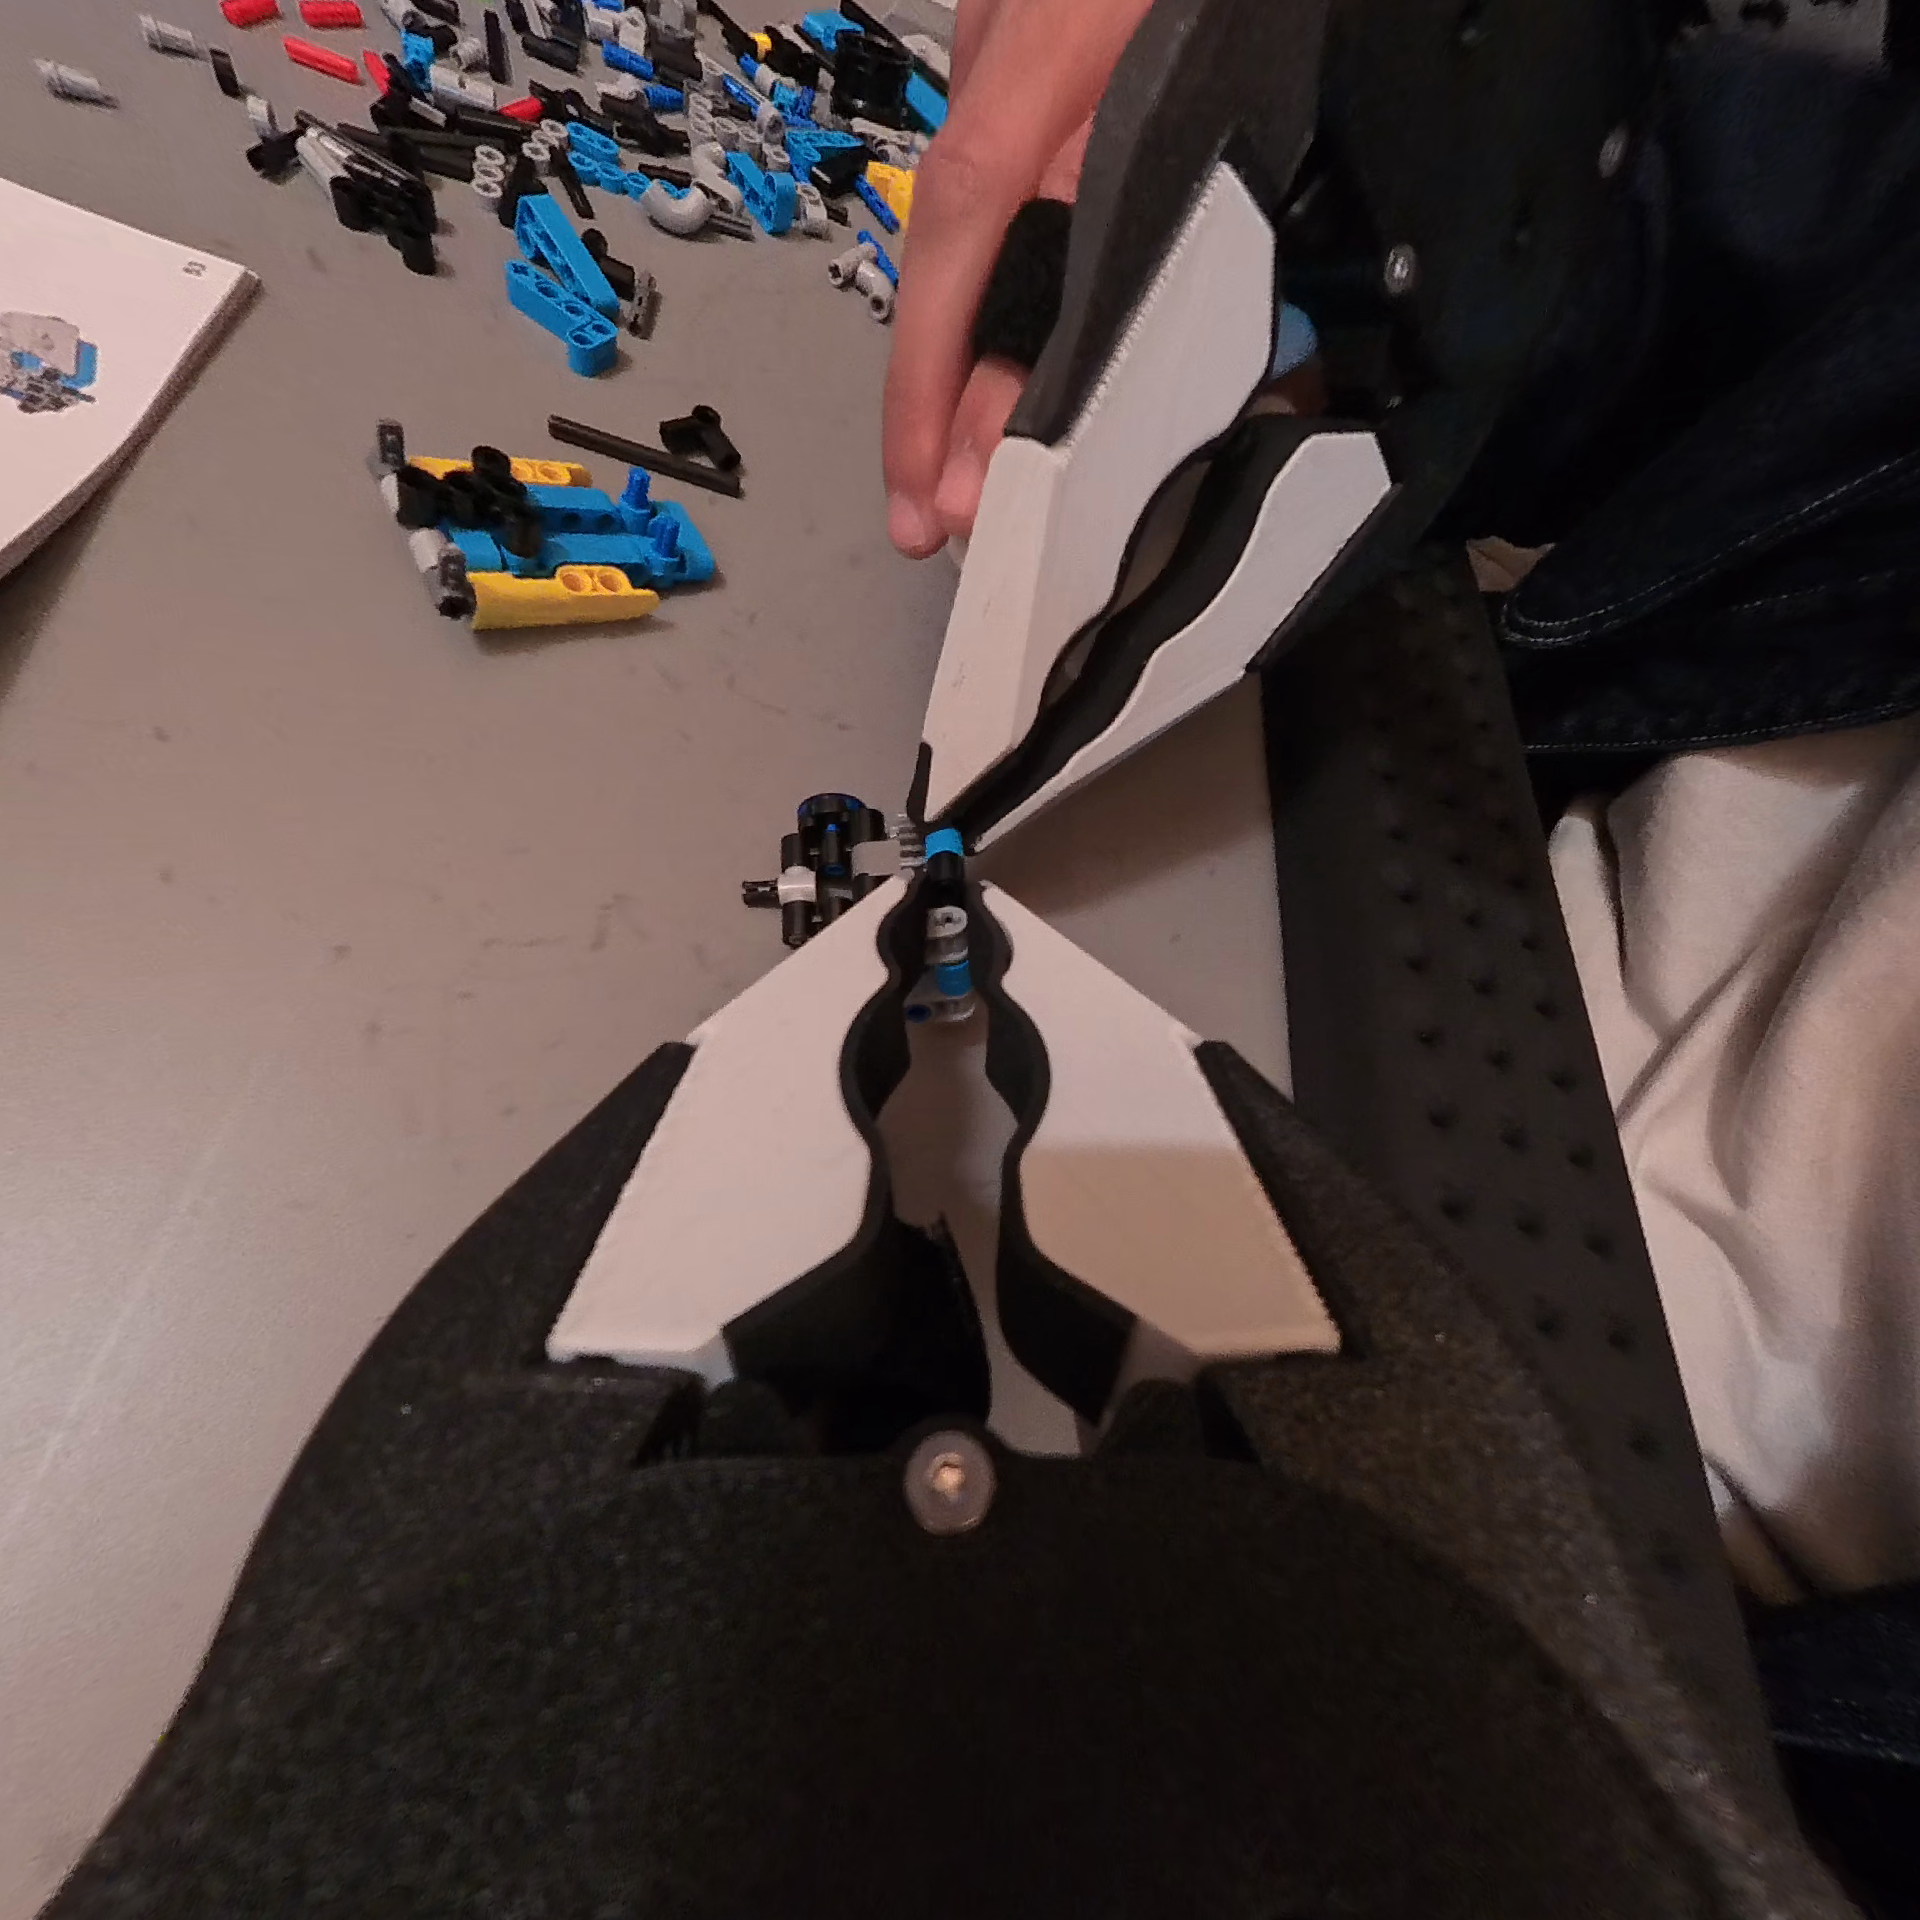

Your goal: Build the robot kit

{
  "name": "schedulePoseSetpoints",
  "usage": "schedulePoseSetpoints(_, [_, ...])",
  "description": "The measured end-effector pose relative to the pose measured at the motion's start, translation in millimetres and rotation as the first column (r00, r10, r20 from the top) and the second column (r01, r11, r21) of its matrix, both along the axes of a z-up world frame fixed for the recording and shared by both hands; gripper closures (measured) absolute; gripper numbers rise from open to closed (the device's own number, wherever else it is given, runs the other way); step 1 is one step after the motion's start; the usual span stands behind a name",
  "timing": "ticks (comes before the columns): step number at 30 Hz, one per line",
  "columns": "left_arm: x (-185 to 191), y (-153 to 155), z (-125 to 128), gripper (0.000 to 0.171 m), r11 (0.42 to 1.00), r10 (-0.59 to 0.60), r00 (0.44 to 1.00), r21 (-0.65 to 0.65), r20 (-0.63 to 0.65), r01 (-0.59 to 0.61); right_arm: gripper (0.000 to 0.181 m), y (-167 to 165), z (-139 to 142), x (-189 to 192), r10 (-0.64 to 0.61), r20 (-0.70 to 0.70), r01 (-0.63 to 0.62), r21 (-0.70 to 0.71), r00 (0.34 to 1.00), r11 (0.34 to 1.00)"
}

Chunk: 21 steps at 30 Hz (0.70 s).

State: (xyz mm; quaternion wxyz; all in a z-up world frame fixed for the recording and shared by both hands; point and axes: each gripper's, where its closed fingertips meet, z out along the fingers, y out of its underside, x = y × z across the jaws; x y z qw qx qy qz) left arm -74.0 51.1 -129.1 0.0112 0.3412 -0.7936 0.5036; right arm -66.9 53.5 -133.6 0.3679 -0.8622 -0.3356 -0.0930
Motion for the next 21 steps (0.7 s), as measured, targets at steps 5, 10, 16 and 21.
schedulePoseSetpoints(5, [0.2, -0.1, 0.1, 0.166, 1.000, 0.001, 1.000, -0.003, -0.003, -0.001, 0.174, 0.0, -0.3, 0.1, -0.006, -0.024, 0.005, -0.014, 1.000, 1.000])
schedulePoseSetpoints(10, [0.5, -0.1, -0.1, 0.165, 1.000, 0.005, 1.000, -0.011, -0.013, -0.005, 0.170, -0.4, -0.5, 2.1, -0.053, -0.108, 0.049, -0.039, 0.993, 0.998])
schedulePoseSetpoints(16, [0.9, -0.5, -0.2, 0.165, 1.000, 0.000, 1.000, -0.003, 0.003, 0.000, 0.175, -1.6, -2.8, 0.3, -0.064, -0.208, 0.039, -0.125, 0.976, 0.991])
schedulePoseSetpoints(21, [1.0, -2.0, -0.7, 0.165, 0.995, -0.031, 0.992, 0.103, 0.122, 0.019, 0.177, -2.9, -3.7, 0.0, -0.056, -0.309, -0.018, -0.233, 0.949, 0.972])
